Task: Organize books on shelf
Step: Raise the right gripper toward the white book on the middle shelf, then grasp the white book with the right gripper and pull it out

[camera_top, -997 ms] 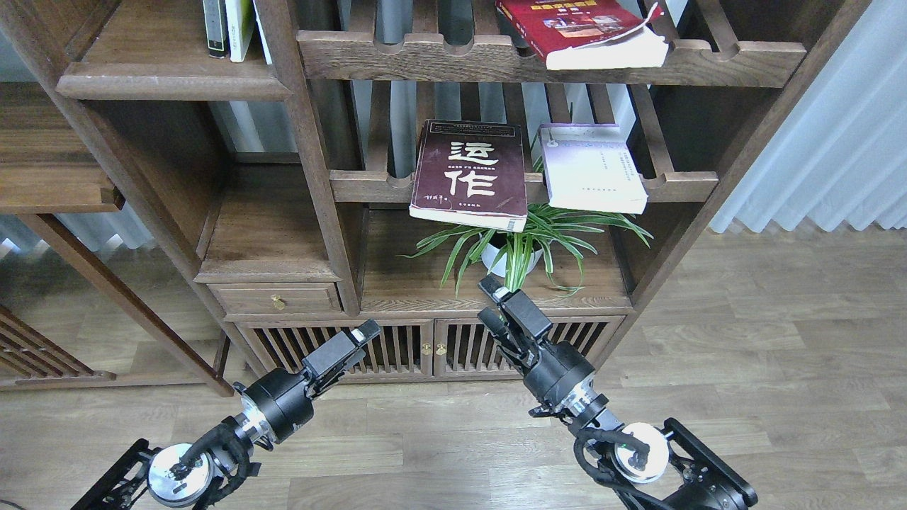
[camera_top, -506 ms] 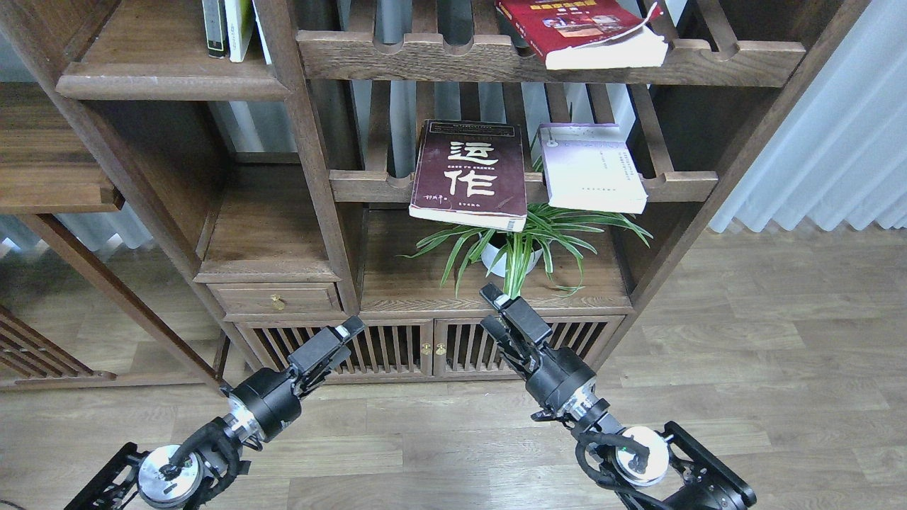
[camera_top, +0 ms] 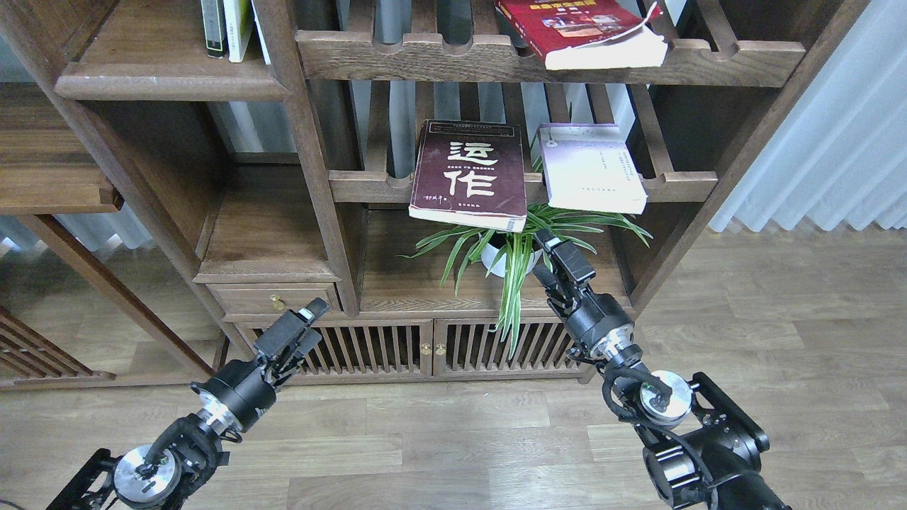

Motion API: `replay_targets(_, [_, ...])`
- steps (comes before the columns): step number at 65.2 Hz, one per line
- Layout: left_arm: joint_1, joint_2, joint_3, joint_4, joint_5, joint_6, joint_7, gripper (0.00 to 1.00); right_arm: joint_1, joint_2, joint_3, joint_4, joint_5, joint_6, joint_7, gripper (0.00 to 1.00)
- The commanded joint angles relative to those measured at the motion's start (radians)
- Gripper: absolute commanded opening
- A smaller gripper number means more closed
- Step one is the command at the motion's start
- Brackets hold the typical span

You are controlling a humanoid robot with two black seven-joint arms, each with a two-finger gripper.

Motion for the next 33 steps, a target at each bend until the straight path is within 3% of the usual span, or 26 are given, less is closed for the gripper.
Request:
replay_targets(1, [0.001,0.0,-0.01,-0.003,-0.002,0.0,0.0,1.0,0.06,0.0,0.026,-0.08,0.039,-0.046,0.056,0.99])
replay_targets(21, [0.006,0.0,-0.013,-0.006,-0.002,0.0,0.0,1.0,0.134,0.0,0.074,-0.094,0.1,-0.094,0.073,0.99])
replay_targets(33, [0.005,0.0,-0.013,-0.008,-0.002,0.0,0.0,1.0,0.212,0.0,0.17,-0.146,0.136,-0.22,0.074,0.97])
